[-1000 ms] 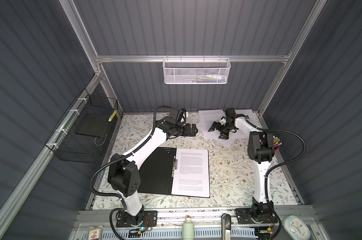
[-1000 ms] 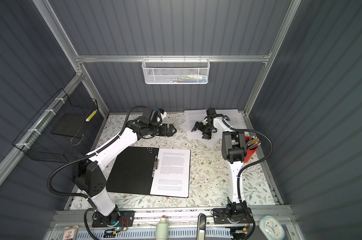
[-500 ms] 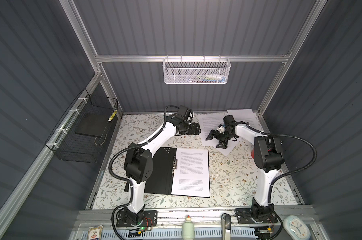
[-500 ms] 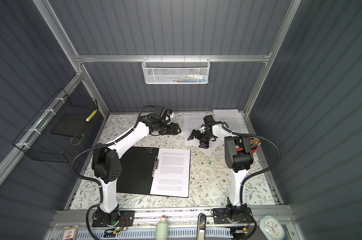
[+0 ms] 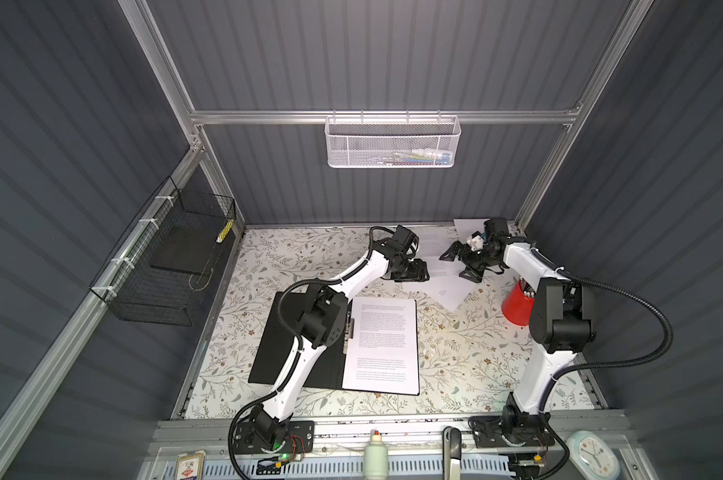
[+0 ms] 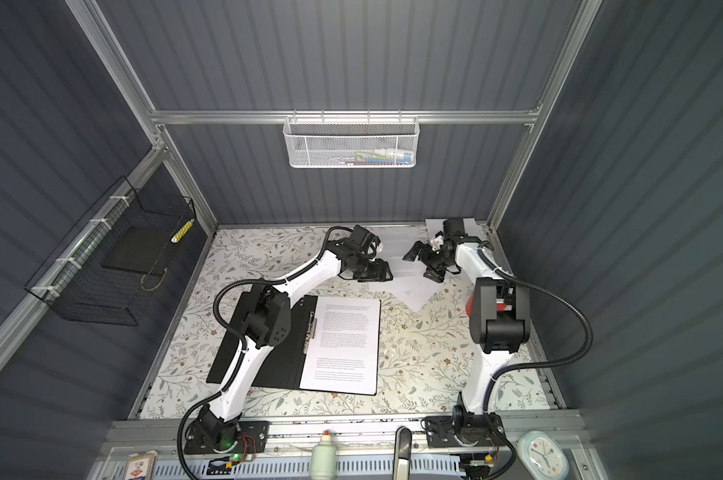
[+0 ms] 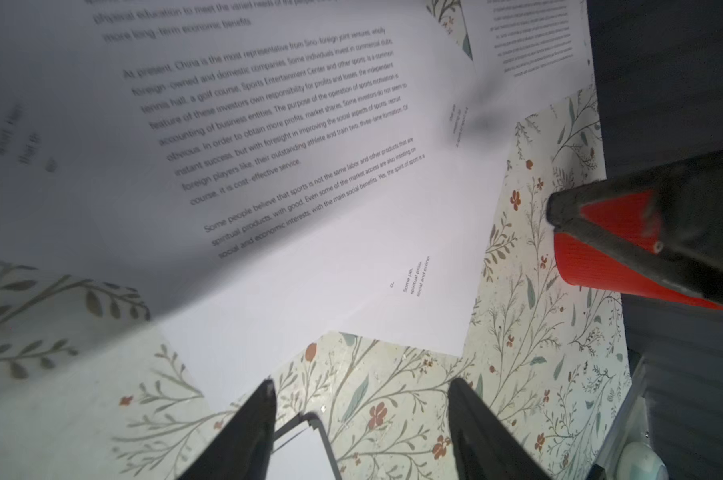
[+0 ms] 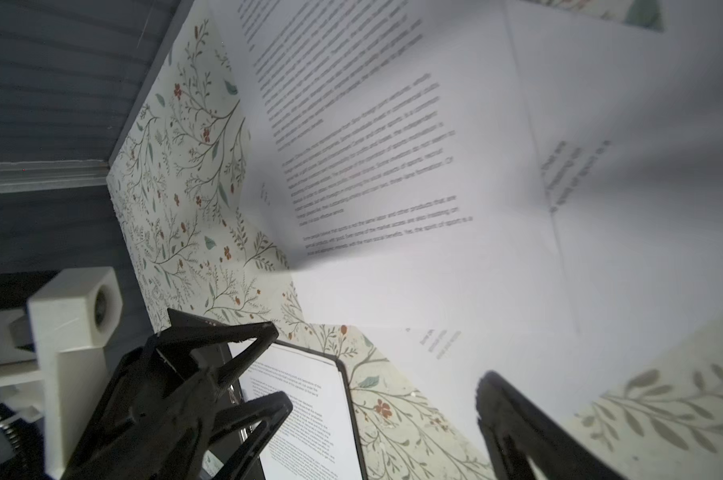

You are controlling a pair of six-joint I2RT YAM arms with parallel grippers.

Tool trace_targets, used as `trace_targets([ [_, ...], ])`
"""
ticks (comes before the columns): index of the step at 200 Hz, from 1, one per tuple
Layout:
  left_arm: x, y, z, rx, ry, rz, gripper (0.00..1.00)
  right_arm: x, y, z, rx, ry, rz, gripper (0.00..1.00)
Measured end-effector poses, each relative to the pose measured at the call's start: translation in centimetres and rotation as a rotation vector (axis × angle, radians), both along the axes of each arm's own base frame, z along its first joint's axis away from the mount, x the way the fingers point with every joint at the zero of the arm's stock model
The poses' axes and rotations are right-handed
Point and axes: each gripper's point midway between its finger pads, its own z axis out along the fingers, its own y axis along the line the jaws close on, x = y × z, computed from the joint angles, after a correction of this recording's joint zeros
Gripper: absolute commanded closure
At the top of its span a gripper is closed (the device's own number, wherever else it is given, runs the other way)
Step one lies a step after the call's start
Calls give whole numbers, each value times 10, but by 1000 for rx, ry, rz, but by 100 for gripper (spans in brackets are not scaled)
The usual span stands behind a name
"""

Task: Put the files into the folder

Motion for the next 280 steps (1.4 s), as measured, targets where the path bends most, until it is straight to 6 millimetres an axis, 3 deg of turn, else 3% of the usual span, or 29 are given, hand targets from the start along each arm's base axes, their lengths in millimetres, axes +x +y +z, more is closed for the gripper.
trace_targets([
  [50, 0, -5, -34, 2, 58, 14, 36, 1, -4, -17, -19, 32, -9, 1],
  [118, 6, 16, -40, 67, 29, 61, 35, 0, -18, -62, -27, 132, -41, 1],
  [176, 11, 54, -42, 104, 44, 102, 35, 10, -17, -55, -15, 105, -36, 1],
  [222, 12, 58, -42, 103, 44, 99, 35, 15, -4, -48, -2, 79, 1, 1],
  [248, 12, 58, -42, 102, 40, 93, 35, 32, 6, -43, 11, 43, 29, 1],
  [280, 11, 59, -42, 99, 31, 88, 35, 38, 18, -55, 17, 60, 45, 1],
])
